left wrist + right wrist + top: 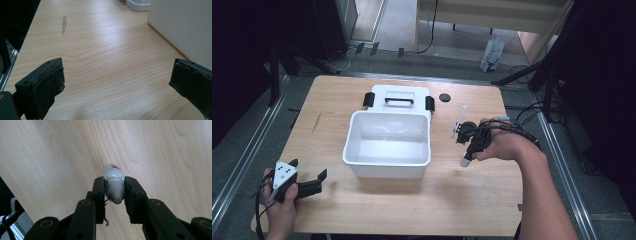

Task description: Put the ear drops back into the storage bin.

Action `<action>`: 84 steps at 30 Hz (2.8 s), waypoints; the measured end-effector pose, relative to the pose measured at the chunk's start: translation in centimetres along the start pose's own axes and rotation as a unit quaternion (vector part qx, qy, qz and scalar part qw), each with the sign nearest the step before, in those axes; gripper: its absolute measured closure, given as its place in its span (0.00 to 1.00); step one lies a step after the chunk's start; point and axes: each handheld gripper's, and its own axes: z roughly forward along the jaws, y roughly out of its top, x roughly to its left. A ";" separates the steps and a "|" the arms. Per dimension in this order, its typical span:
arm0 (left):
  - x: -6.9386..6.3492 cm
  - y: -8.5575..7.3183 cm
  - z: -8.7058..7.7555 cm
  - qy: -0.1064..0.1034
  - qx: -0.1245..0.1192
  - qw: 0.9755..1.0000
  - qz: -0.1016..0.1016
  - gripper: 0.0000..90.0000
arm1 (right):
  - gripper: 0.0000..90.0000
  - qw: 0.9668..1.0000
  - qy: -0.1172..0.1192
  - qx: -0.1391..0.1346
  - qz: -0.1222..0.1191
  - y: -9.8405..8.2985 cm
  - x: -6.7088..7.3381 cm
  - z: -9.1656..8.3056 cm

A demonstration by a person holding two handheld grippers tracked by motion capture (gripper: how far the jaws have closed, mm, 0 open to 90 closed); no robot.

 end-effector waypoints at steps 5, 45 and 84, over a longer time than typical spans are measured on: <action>0.0 0.0 0.0 0.000 0.000 1.000 0.000 0.00 | 0.80 1.000 0.002 0.000 0.007 0.6 -0.1 -1.4; 0.1 0.0 0.0 -0.004 0.000 1.000 -0.005 0.00 | 0.80 0.999 -0.003 -0.035 -0.041 11.6 2.4 -9.8; 0.1 0.0 0.0 -0.003 0.000 1.000 -0.004 0.00 | 0.80 0.996 -0.011 -0.016 -0.091 13.3 2.8 -2.9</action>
